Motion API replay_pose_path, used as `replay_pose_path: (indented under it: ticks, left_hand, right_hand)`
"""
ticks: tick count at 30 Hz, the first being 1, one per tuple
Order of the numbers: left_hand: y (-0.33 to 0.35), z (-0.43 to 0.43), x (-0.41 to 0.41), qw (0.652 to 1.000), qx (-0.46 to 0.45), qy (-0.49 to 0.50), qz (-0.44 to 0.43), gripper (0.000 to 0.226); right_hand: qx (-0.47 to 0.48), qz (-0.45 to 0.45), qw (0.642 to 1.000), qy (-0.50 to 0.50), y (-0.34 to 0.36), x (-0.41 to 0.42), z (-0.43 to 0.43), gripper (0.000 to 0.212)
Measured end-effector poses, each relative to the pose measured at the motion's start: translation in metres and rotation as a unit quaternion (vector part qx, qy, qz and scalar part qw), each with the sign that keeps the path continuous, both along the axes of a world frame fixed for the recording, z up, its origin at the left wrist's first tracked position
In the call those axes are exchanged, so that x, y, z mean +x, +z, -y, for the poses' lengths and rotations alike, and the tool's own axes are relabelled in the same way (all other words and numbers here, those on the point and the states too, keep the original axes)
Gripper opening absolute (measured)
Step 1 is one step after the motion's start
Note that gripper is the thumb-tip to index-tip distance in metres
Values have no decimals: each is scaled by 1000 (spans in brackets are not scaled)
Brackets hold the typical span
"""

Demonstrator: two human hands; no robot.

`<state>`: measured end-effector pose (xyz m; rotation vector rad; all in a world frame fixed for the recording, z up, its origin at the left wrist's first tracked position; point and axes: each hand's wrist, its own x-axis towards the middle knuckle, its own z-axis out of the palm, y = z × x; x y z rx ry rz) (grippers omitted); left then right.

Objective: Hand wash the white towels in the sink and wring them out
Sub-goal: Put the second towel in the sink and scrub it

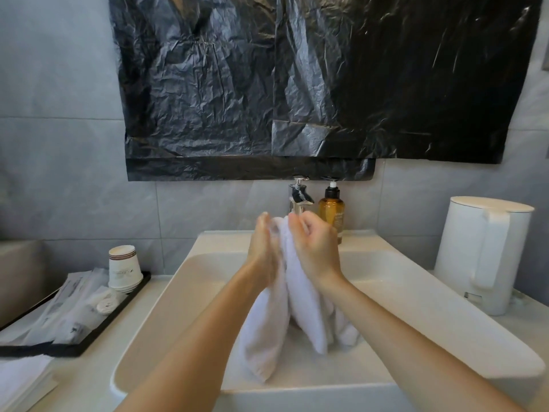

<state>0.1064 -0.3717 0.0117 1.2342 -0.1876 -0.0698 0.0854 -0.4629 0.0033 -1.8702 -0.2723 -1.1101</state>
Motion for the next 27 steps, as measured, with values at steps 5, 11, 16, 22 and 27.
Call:
replay_pose_path:
  ticks: [5, 11, 16, 22, 27]
  left_hand:
    - [-15, 19, -8, 988, 90, 18, 126, 31]
    - [-10, 13, -3, 979, 156, 80, 108, 30]
    - [-11, 13, -3, 986, 137, 61, 72, 32]
    - [-8, 17, -9, 992, 97, 71, 25, 35]
    - [-6, 11, -4, 994, 46, 101, 6, 36]
  right_hand:
    - [86, -43, 990, -100, 5, 14, 16, 42]
    - [-3, -81, 996, -33, -5, -1, -14, 45]
    - [26, -96, 992, -75, -1, 14, -6, 42]
    - [30, -162, 981, -100, 7, 14, 1, 46]
    - [-86, -128, 987, -40, -15, -4, -20, 41]
